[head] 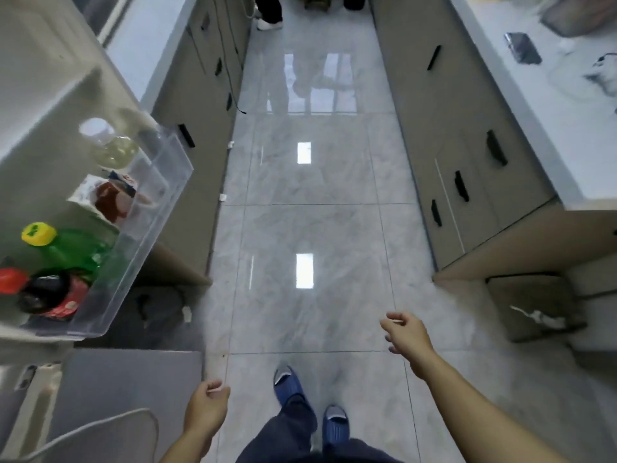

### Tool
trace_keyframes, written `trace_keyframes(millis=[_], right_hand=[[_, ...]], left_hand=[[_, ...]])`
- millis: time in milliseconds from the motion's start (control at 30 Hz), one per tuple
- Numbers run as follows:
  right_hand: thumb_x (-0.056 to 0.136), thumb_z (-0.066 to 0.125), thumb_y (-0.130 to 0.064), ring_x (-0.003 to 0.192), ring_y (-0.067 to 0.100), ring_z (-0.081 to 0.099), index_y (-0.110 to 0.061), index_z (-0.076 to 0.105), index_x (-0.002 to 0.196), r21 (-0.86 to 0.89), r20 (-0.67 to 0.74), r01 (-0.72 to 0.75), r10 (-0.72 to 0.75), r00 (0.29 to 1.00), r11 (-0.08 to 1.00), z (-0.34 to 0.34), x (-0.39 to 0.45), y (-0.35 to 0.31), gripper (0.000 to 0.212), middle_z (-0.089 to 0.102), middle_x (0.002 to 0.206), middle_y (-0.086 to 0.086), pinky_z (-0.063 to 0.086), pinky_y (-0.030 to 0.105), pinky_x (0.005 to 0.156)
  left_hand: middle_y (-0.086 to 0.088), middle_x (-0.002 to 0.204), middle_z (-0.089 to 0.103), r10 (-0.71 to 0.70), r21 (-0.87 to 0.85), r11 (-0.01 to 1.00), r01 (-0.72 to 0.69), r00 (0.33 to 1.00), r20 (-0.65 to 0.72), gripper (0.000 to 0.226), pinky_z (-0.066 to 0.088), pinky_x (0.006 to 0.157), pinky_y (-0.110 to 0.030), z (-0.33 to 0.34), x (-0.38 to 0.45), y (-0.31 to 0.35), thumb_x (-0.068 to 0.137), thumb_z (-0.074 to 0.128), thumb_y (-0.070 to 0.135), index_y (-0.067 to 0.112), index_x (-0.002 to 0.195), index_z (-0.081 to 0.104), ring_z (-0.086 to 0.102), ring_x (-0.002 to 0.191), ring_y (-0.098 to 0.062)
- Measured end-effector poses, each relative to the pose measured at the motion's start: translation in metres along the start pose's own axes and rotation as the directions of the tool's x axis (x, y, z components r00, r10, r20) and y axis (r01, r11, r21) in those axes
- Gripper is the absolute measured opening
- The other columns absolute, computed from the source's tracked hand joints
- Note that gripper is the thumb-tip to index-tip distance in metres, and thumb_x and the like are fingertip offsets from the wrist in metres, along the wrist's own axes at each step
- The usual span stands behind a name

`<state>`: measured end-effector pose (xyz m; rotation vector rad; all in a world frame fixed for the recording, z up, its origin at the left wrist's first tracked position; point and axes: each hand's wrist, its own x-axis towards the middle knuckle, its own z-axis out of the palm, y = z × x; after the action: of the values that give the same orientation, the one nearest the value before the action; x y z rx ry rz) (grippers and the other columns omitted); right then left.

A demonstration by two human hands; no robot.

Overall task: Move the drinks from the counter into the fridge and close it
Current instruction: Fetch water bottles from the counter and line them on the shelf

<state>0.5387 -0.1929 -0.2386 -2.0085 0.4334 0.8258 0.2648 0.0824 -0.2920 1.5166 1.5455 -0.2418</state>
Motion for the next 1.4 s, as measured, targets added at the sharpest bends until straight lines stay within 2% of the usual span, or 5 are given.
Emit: trace_keyframes(millis=[133, 267, 700, 1067, 1400], right_hand=[[0.092, 0.064, -0.020, 0.088, 0.027, 0.063, -0.012, 0.059, 0.115, -0.036, -0.076, -0.106, 0.103, 0.992, 0.994, -0.017, -0.006, 0.028, 0.025, 0.064, 0.097, 0.009, 0.056, 0.041, 0.074], [0.094, 0.063, -0.020, 0.099, 0.032, 0.062, -0.012, 0.058, 0.117, -0.041, -0.115, -0.243, 0.237, 0.965, 0.969, -0.025, -0.019, 0.062, 0.026, 0.063, 0.112, 0.013, 0.054, 0.041, 0.077], [0.089, 0.071, -0.023, 0.067, 0.029, 0.059, -0.010, 0.063, 0.097, 0.007, -0.165, -0.500, 0.494, 0.854, 0.866, -0.069, 0.041, 0.076, 0.017, 0.067, 0.087, 0.014, 0.051, 0.034, 0.064], [0.095, 0.062, -0.022, 0.094, 0.027, 0.062, -0.016, 0.056, 0.116, -0.195, 0.015, -0.189, 0.195, 0.981, 0.963, -0.094, 0.241, -0.161, 0.023, 0.063, 0.109, 0.009, 0.051, 0.035, 0.069], [0.093, 0.063, -0.019, 0.070, 0.023, 0.051, -0.008, 0.060, 0.110, -0.303, 0.152, -0.029, 0.078, 0.985, 0.952, -0.043, 0.370, -0.345, 0.020, 0.057, 0.081, 0.009, 0.043, 0.028, 0.059]], left_hand=[[-0.014, 0.088, 0.063, -0.003, -0.005, 1.000, 0.004, 0.989, 0.150, 0.017, 0.050, 0.063, -0.032, 0.000, 0.023, 0.015, 0.093, 0.062, 0.019, 0.011, 0.108, 0.062, 0.055, 0.072, -0.026], [-0.014, 0.088, 0.061, -0.037, 0.040, 0.999, 0.029, 0.975, 0.217, 0.014, 0.049, 0.067, -0.032, -0.003, 0.048, 0.038, 0.094, 0.061, 0.020, 0.008, 0.103, 0.063, 0.053, 0.072, -0.026], [-0.009, 0.097, 0.066, 0.063, 0.008, 0.998, -0.069, 0.950, 0.306, 0.013, 0.054, 0.067, -0.036, 0.075, 0.113, 0.224, 0.094, 0.061, 0.026, 0.014, 0.096, 0.065, 0.060, 0.078, -0.023], [-0.010, 0.099, 0.068, -0.074, 0.006, 0.997, 0.073, 0.990, 0.124, 0.015, 0.052, 0.063, -0.032, 0.090, 0.147, 0.318, 0.094, 0.061, 0.028, 0.014, 0.095, 0.064, 0.060, 0.076, -0.023], [-0.012, 0.083, 0.062, -0.251, -0.119, 0.958, 0.262, 0.963, 0.099, 0.014, 0.049, 0.064, -0.031, 0.105, 0.194, 0.366, 0.092, 0.060, 0.022, 0.008, 0.088, 0.062, 0.051, 0.067, -0.024]])
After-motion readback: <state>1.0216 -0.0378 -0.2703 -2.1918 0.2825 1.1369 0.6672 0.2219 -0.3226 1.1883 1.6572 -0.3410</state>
